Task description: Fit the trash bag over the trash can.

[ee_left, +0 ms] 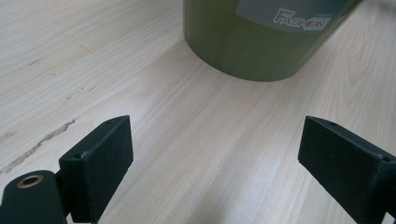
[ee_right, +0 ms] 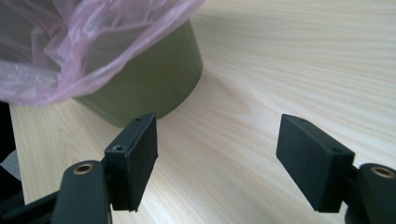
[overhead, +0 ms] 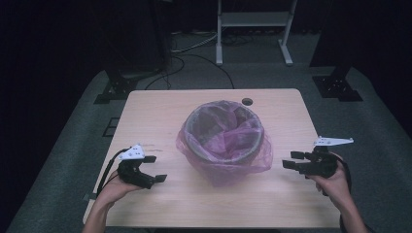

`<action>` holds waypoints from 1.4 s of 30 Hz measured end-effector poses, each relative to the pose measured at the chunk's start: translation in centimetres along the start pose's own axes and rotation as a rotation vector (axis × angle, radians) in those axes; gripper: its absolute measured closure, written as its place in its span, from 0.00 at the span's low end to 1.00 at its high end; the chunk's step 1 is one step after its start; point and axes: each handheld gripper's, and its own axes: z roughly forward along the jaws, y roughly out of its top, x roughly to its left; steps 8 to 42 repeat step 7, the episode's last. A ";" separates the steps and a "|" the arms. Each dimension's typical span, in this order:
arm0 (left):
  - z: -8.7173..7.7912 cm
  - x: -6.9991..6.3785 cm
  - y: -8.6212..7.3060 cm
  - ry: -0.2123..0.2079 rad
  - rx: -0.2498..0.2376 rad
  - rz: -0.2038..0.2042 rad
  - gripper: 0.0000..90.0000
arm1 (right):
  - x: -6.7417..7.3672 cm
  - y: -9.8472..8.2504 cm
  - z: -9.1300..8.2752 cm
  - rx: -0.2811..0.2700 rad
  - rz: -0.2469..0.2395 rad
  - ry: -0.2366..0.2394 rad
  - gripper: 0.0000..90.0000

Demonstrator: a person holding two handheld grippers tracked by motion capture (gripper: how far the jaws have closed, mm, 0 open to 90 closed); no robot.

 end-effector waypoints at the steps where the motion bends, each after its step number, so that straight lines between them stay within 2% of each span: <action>1: 0.0 0.0 -0.1 0.003 -0.003 -0.001 0.10 | 0.1 -0.1 0.0 -0.001 -0.001 -0.003 0.32; 7: 0.0 -0.4 -0.8 0.008 -0.007 -0.004 0.10 | 0.6 -1.5 -0.2 -0.008 -0.003 -0.009 0.31; 42: 0.0 -0.4 -0.8 0.008 -0.007 -0.004 0.10 | 0.6 -1.5 -0.2 -0.008 -0.003 -0.009 0.31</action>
